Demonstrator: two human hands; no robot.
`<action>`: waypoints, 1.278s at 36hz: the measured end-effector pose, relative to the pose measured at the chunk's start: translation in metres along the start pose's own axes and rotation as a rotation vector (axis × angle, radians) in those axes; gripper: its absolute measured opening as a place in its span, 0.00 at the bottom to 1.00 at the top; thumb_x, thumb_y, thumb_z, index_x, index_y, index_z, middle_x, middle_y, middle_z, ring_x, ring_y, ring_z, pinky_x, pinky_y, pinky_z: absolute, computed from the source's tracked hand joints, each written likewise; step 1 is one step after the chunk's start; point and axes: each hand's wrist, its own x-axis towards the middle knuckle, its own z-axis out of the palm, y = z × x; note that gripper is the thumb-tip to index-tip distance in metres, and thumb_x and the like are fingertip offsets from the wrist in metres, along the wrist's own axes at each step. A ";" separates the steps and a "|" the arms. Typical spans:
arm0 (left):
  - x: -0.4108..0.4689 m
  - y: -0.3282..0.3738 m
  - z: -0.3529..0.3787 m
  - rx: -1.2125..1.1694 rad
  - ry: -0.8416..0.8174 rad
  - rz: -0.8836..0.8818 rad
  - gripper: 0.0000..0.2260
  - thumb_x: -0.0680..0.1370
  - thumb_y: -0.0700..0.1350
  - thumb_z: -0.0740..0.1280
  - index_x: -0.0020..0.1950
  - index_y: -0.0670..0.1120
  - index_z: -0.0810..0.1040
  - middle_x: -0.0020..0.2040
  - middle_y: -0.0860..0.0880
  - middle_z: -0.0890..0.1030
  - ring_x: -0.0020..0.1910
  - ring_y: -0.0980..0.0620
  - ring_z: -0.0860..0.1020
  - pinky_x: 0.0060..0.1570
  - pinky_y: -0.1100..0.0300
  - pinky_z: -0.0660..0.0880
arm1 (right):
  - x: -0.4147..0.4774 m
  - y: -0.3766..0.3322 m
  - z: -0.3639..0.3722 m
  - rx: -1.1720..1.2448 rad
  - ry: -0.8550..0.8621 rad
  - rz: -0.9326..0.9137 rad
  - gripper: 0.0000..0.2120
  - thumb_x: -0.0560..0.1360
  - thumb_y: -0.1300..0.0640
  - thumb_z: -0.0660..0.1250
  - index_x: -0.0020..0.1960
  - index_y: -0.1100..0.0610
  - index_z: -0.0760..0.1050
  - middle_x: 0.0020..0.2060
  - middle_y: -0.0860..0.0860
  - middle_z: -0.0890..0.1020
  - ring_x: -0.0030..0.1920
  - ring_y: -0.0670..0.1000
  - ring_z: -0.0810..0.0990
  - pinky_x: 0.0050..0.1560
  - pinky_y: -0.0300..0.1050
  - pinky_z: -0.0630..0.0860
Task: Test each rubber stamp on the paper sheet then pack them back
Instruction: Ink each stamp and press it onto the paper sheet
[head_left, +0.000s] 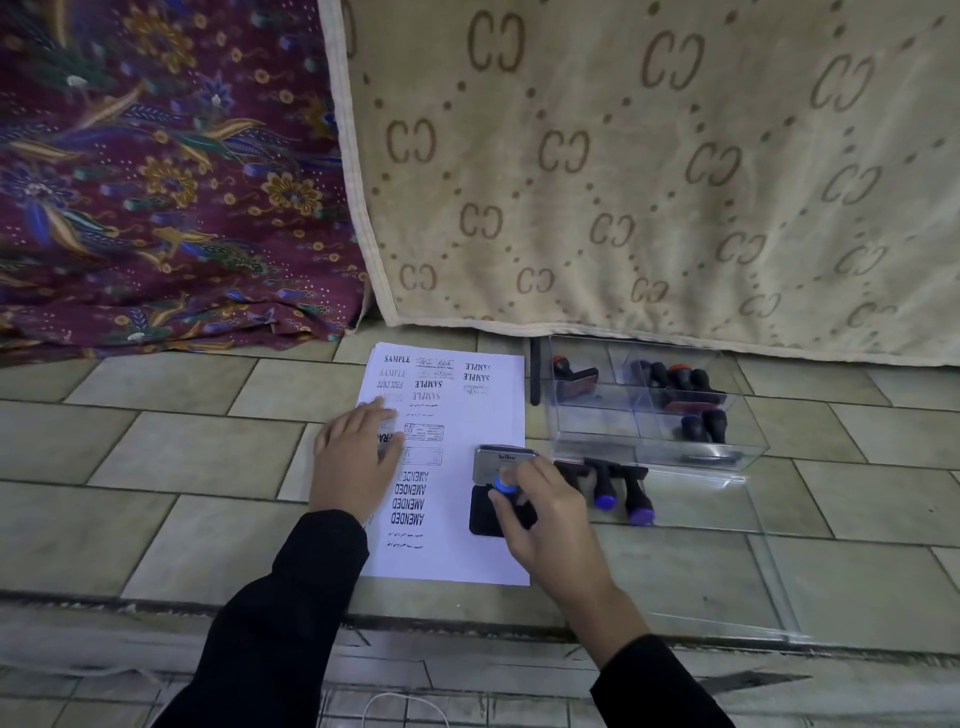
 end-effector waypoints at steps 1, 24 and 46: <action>0.000 0.000 0.000 0.000 0.001 0.003 0.13 0.78 0.50 0.62 0.63 0.53 0.74 0.71 0.56 0.70 0.69 0.52 0.65 0.70 0.53 0.56 | 0.002 0.000 0.000 0.002 0.004 0.004 0.04 0.73 0.64 0.69 0.44 0.59 0.74 0.41 0.44 0.71 0.38 0.43 0.70 0.40 0.37 0.72; 0.000 0.001 -0.001 -0.009 -0.003 -0.006 0.14 0.78 0.50 0.62 0.63 0.53 0.74 0.71 0.55 0.70 0.70 0.52 0.65 0.71 0.52 0.55 | -0.008 0.000 0.004 0.007 0.010 0.018 0.06 0.73 0.63 0.69 0.44 0.57 0.72 0.42 0.44 0.71 0.37 0.42 0.70 0.42 0.39 0.74; 0.000 0.000 0.000 -0.008 0.001 -0.004 0.13 0.78 0.50 0.62 0.63 0.53 0.73 0.70 0.56 0.71 0.69 0.53 0.65 0.70 0.53 0.55 | 0.135 0.039 0.034 0.018 -0.003 0.173 0.09 0.72 0.65 0.69 0.41 0.60 0.68 0.40 0.54 0.78 0.39 0.55 0.78 0.41 0.49 0.76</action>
